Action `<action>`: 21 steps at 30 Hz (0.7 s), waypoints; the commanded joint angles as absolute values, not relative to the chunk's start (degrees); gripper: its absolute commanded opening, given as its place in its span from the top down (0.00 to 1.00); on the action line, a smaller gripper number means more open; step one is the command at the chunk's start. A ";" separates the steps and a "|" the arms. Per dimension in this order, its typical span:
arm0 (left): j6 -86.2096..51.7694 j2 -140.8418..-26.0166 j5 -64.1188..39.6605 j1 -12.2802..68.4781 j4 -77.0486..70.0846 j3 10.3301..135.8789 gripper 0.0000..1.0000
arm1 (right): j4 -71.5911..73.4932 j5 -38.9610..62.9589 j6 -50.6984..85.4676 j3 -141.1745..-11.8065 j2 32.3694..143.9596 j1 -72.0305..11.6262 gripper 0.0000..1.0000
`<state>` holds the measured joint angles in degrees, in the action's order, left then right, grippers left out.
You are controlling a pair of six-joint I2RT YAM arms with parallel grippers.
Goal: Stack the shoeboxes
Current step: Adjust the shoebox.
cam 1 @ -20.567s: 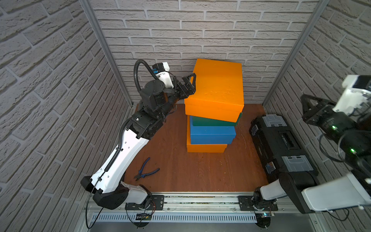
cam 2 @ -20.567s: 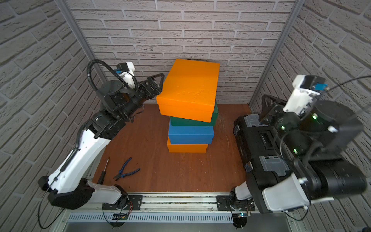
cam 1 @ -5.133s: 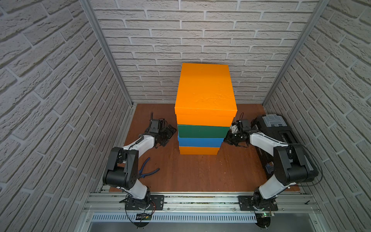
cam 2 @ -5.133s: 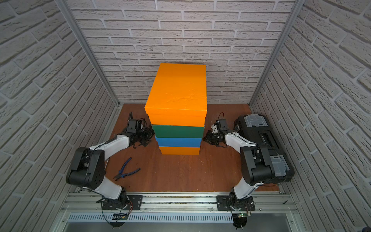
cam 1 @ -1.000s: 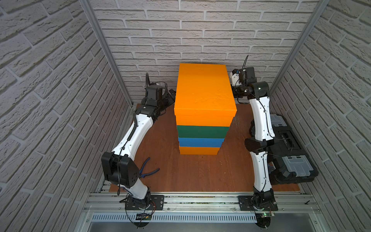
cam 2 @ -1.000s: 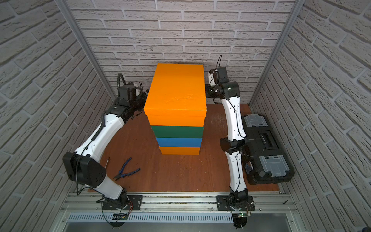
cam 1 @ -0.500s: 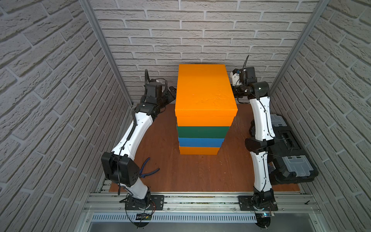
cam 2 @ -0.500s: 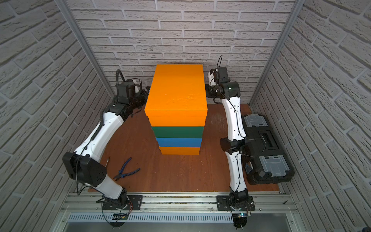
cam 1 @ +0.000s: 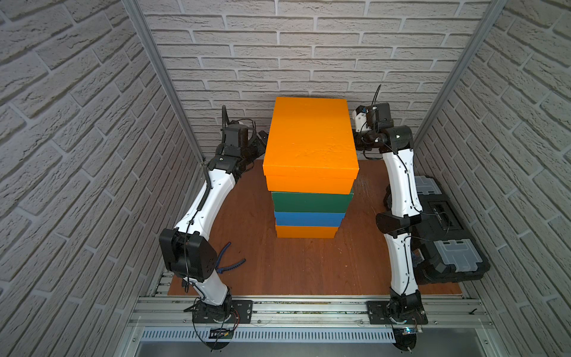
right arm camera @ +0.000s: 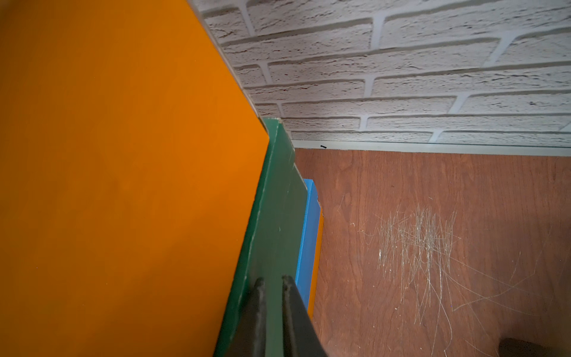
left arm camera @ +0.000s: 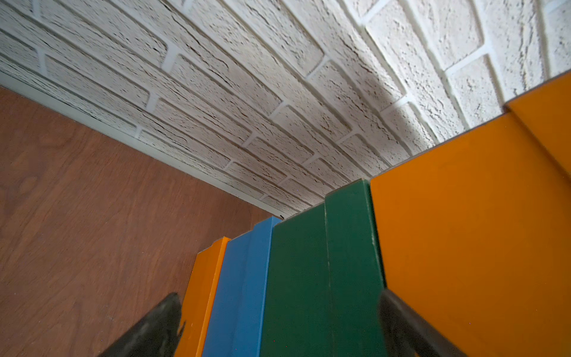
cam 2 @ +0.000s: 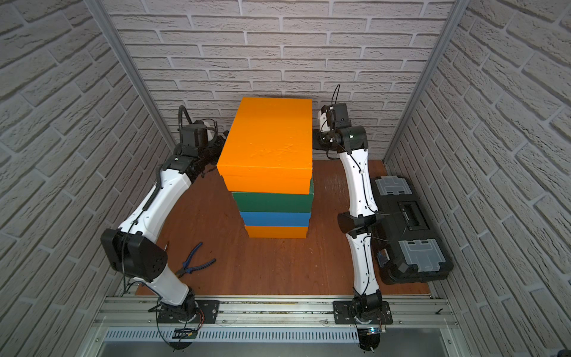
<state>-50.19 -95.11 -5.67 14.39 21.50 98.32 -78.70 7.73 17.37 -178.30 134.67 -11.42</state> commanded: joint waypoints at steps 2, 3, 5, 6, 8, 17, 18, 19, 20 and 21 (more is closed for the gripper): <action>-50.00 -95.11 -8.17 16.63 19.41 98.00 0.02 | -74.71 9.20 18.17 -179.45 133.15 -12.13 0.86; -49.97 -95.02 -8.04 16.58 19.39 98.02 0.02 | -74.79 9.20 18.11 -179.43 133.15 -12.13 0.86; -50.10 -94.90 -7.98 16.76 19.46 97.93 0.02 | -74.95 9.46 18.08 -179.47 133.30 -12.13 0.86; -50.10 -94.73 -8.02 16.84 19.30 97.82 0.02 | -75.02 9.49 18.08 -179.47 133.33 -12.11 0.86; -50.10 -94.53 -7.74 16.98 19.16 97.66 0.02 | -75.02 9.58 18.11 -179.47 133.37 -12.17 0.86; -50.03 -94.13 -6.82 16.98 19.41 97.19 0.02 | -75.72 9.26 17.67 -179.47 133.00 -12.00 0.86; -49.95 -94.04 -6.55 16.92 19.53 97.19 0.02 | -75.80 9.36 17.60 -179.47 132.86 -11.88 0.86; -49.93 -93.99 -6.51 16.86 19.62 97.20 0.02 | -75.99 9.52 17.64 -179.47 132.78 -11.71 0.86; -49.79 -93.83 -6.51 16.64 19.74 97.15 0.02 | -76.09 9.75 17.67 -179.46 132.72 -11.45 0.86; -49.76 -93.63 -6.34 16.55 19.85 97.09 0.02 | -76.23 9.93 17.71 -179.45 132.62 -11.20 0.87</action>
